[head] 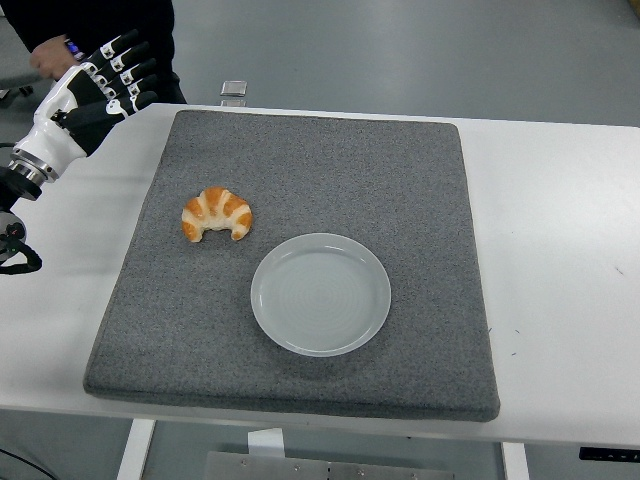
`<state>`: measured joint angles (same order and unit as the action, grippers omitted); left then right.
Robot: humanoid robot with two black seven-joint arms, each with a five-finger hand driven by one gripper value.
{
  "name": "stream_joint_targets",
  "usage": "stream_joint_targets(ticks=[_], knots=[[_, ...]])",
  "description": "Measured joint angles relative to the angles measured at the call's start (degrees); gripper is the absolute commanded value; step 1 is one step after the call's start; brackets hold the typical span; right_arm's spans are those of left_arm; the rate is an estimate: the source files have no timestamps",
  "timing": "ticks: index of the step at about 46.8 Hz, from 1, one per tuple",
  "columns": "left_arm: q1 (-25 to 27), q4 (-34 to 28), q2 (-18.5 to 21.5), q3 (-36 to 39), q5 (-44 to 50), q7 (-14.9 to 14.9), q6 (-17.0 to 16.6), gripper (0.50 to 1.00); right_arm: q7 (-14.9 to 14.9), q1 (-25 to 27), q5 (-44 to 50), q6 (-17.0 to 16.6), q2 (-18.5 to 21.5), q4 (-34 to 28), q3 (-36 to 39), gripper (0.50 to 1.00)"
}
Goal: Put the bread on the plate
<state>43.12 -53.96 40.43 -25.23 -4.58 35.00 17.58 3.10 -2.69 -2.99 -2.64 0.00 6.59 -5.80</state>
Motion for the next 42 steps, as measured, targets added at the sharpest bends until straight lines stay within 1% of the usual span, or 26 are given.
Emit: stream_joint_targets(ticks=[18,21,28,30,34,38,42], knots=[[-0.14,0.0,-0.09,0.0,0.07,0.0,0.01,0.996,0.02,0.02,0.0,0.0,0.0,0.02,0.0,0.93],[-0.14,0.24,-0.66,-0.2,0.36,0.0,0.01,0.996,0.03,-0.01,0.0,-0.01,0.0,0.02,0.0,0.93],[-0.18,4.69,-3.27,-0.37,0.26,0.0,0.23,0.996,0.01,-0.02,-0.02,-0.02,0.0,0.01,0.0,0.93],[-0.18,5.9,-3.81,-0.42,0.22,0.0,0.68,0.996,0.0,-0.03,-0.03,-0.01,0.0,0.01,-0.01,0.93],[-0.17,7.86,-4.11,-0.45,0.18,0.0,2.9,0.996,-0.02,0.01,-0.05,-0.02,0.0,0.01,-0.03,0.93],[-0.16,8.53,-4.13,-0.45,0.25,0.0,5.32,0.996,-0.01,0.01,-0.06,-0.03,0.0,0.02,-0.07,0.93],[-0.16,8.61,-4.13,-0.45,0.68,0.0,6.49,0.996,0.0,0.02,-0.08,-0.04,0.0,0.03,-0.07,0.93]])
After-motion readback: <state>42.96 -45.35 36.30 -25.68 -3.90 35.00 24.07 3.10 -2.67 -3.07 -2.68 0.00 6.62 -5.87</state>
